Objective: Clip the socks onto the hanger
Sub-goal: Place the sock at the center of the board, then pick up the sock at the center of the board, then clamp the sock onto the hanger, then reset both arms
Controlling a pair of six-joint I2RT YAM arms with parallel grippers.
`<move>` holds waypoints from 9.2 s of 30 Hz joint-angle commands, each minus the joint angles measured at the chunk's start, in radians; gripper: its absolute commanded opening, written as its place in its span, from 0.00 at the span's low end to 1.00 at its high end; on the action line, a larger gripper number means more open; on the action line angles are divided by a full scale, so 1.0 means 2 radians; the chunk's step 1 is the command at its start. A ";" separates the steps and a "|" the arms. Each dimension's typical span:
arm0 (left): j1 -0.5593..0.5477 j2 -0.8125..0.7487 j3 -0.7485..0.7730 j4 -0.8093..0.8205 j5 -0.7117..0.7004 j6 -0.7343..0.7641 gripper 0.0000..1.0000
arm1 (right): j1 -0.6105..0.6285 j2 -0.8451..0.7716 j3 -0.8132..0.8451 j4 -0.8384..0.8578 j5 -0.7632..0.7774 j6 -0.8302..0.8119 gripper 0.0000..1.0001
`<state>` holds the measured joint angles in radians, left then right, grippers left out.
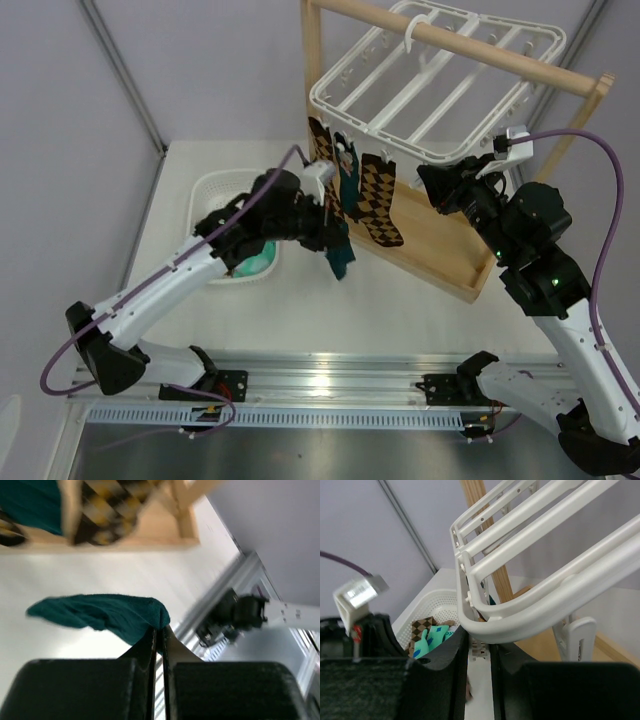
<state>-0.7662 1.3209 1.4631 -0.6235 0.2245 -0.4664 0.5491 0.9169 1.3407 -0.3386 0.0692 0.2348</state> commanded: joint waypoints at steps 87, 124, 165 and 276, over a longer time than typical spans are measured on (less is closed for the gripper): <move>-0.216 0.426 0.101 -0.086 -0.247 -0.092 0.01 | 0.001 -0.003 -0.006 -0.025 -0.039 0.018 0.06; -0.153 0.260 0.445 -0.193 -0.255 0.013 0.01 | 0.001 0.009 0.007 -0.018 -0.028 0.003 0.06; -0.146 0.219 0.421 -0.153 -0.279 0.009 0.01 | 0.002 0.049 -0.020 -0.001 -0.041 0.008 0.05; -0.006 -0.259 -0.169 -0.036 -0.340 -0.028 0.95 | -0.069 0.072 0.107 -0.062 0.067 0.028 0.78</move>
<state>-0.7887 0.8207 1.1328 -0.7094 -0.4603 -0.5079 0.4110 1.0817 1.5536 -0.5392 0.3042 0.2661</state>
